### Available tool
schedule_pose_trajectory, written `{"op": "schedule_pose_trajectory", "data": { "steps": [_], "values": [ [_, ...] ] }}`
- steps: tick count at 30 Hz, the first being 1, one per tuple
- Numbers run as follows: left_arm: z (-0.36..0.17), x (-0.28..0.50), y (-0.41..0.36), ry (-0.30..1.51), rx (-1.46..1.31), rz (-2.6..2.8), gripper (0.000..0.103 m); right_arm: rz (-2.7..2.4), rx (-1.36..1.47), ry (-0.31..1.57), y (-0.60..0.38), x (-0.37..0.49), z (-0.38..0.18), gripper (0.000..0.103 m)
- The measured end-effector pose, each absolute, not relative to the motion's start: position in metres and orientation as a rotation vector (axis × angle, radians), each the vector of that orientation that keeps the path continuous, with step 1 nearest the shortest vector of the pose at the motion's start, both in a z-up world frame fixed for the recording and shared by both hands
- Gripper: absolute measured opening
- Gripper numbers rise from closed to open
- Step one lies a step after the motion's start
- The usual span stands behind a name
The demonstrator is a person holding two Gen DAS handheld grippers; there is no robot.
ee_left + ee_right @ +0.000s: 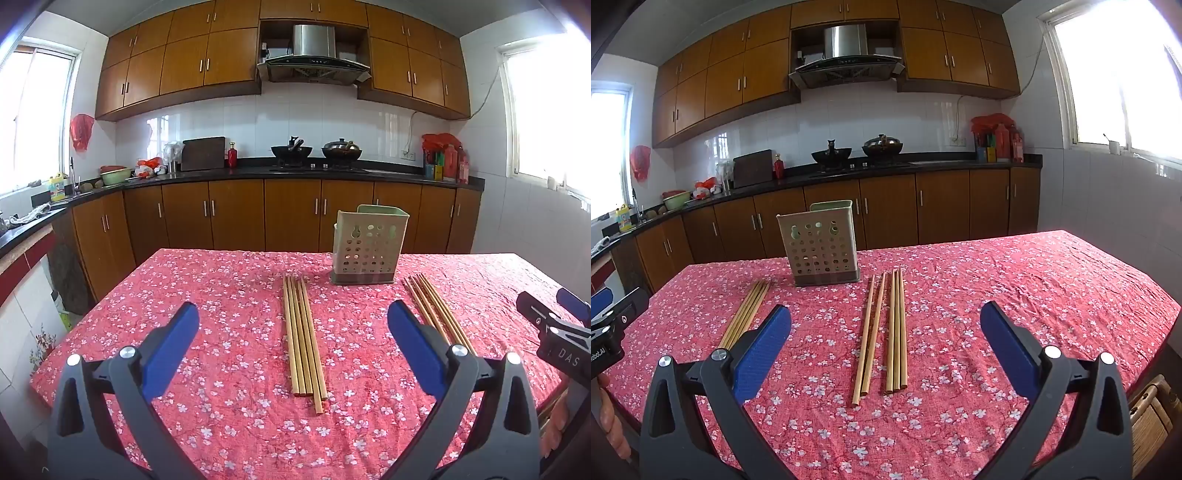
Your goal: Organize utensils
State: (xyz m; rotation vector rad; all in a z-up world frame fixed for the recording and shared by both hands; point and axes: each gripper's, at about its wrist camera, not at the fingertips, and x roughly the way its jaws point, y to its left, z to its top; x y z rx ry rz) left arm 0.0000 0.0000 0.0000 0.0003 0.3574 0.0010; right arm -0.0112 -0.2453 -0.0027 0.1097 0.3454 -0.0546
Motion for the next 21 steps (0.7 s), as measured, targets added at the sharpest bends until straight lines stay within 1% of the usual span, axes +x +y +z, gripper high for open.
{"op": "schedule_pose_trajectory", "data": {
  "steps": [21],
  "values": [
    [0.0001, -0.0002, -0.0002, 0.358, 0.002, -0.001, 0.099, -0.055, 0.109, 0.347, -0.2444, -0.0105, -0.0036, 0.101]
  ]
}}
